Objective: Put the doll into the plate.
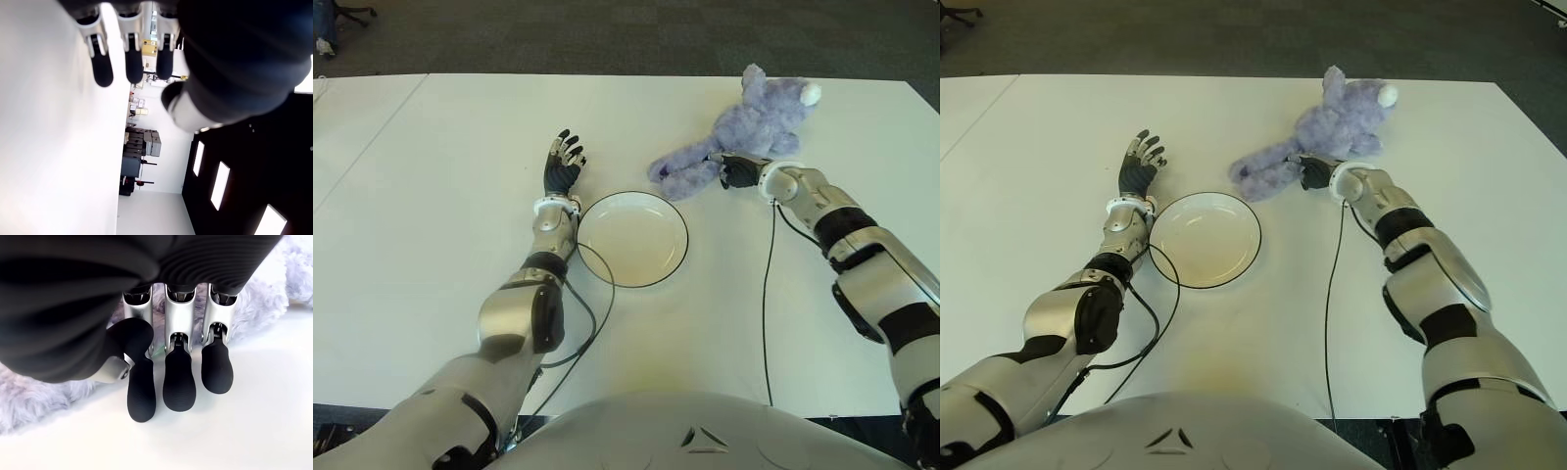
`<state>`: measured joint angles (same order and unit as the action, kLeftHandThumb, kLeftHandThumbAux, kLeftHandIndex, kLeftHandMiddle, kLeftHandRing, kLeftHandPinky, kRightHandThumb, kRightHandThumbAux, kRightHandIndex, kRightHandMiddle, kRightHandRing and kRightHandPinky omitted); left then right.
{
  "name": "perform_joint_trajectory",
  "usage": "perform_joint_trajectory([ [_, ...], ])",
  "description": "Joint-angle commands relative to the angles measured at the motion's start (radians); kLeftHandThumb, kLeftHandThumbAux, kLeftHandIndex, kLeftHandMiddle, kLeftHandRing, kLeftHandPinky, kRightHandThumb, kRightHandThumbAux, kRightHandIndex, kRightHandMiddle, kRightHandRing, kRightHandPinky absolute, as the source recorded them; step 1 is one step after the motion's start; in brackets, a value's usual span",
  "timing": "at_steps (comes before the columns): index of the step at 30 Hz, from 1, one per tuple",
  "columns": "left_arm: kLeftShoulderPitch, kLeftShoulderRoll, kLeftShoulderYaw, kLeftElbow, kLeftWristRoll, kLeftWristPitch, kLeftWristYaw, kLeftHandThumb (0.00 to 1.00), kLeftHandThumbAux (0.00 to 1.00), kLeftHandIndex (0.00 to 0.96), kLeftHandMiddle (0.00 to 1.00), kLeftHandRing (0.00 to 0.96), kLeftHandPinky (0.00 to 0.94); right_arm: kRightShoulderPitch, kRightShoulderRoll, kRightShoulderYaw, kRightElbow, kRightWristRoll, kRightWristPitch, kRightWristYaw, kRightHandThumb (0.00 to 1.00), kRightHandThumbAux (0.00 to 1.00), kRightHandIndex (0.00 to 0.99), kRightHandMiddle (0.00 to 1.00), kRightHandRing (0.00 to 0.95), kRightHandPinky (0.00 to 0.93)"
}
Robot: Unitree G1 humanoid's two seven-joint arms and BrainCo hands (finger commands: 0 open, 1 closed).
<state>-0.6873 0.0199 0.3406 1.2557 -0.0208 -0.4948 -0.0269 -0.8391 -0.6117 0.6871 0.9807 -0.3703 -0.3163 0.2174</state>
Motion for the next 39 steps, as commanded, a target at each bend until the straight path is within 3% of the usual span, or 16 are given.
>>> perform_joint_trajectory([
  [1,0.143,-0.063,0.004,0.091,-0.016,0.094,0.009,0.656,0.853,0.129,0.156,0.156,0.2,0.227,-0.259,-0.023,-0.344,0.165,-0.364,0.384,0.957,0.639,0.041,0.488,0.681,0.724],
  [4,0.142,-0.062,0.004,0.091,-0.016,0.1,0.006,0.632,0.849,0.127,0.157,0.155,0.205,0.266,-0.31,-0.04,-0.44,0.21,-0.334,0.394,0.956,0.639,0.045,0.483,0.636,0.663],
  [11,0.139,-0.051,-0.002,0.092,-0.01,0.115,0.004,0.63,0.871,0.121,0.162,0.154,0.203,0.356,-0.422,-0.11,-0.67,0.324,-0.273,0.402,0.952,0.639,0.06,0.48,0.593,0.663],
  [17,0.139,-0.044,-0.003,0.093,-0.009,0.129,0.006,0.631,0.858,0.115,0.155,0.157,0.216,0.413,-0.46,-0.174,-0.778,0.394,-0.25,0.4,0.949,0.641,0.061,0.479,0.571,0.629],
  [19,0.139,-0.042,-0.004,0.093,-0.009,0.129,0.005,0.628,0.848,0.113,0.153,0.159,0.228,0.442,-0.466,-0.201,-0.803,0.412,-0.251,0.389,0.947,0.643,0.068,0.479,0.551,0.572],
  [28,0.144,-0.038,-0.01,0.091,-0.004,0.116,-0.002,0.578,0.843,0.114,0.153,0.169,0.233,0.527,-0.466,-0.321,-0.89,0.484,-0.233,0.432,0.944,0.647,0.104,0.479,0.537,0.545],
  [39,0.145,-0.036,-0.011,0.091,-0.005,0.117,-0.004,0.613,0.864,0.117,0.157,0.156,0.209,0.587,-0.427,-0.427,-0.94,0.478,-0.202,0.48,0.946,0.646,0.12,0.479,0.52,0.519],
])
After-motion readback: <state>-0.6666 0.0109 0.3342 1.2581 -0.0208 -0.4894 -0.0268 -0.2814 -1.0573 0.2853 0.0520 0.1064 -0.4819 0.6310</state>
